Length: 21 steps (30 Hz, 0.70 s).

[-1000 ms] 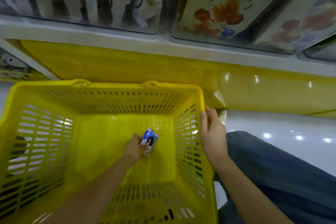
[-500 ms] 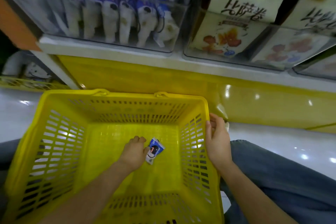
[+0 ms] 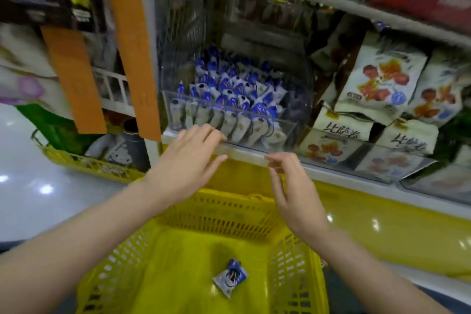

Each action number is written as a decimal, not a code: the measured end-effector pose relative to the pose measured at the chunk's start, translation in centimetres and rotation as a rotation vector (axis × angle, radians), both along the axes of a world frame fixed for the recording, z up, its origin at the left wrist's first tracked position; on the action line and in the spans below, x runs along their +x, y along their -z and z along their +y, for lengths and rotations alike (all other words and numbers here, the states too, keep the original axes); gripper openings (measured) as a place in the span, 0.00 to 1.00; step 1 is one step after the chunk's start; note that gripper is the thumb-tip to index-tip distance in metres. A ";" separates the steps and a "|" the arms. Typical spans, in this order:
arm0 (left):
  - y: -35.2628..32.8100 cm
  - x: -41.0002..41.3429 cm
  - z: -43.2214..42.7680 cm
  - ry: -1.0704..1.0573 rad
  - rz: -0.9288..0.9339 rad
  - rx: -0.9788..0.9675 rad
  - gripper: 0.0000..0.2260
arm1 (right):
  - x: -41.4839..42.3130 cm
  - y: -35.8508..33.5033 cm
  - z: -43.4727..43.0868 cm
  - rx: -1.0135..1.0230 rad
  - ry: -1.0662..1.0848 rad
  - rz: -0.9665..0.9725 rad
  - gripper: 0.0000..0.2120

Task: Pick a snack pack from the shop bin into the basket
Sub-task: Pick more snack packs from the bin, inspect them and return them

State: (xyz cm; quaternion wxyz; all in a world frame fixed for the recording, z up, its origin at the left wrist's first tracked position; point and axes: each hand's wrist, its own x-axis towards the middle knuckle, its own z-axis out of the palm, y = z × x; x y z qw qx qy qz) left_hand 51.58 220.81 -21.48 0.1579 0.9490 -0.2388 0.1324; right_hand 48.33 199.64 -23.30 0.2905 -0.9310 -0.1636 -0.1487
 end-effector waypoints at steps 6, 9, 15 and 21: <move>-3.8 2.7 3.4 -0.131 -0.110 -0.049 0.19 | 8.1 -6.9 7.0 0.031 -0.149 -0.146 0.11; -3.4 3.5 4.1 -0.125 -0.064 0.021 0.20 | 13.6 -7.7 9.7 -0.030 -0.082 -0.036 0.14; -3.3 4.3 4.6 -0.101 -0.083 0.000 0.17 | 21.8 -6.5 12.5 -0.174 0.045 0.181 0.16; -2.9 4.8 4.3 -0.121 -0.095 -0.042 0.16 | 24.4 -5.8 13.9 -0.293 0.079 0.254 0.13</move>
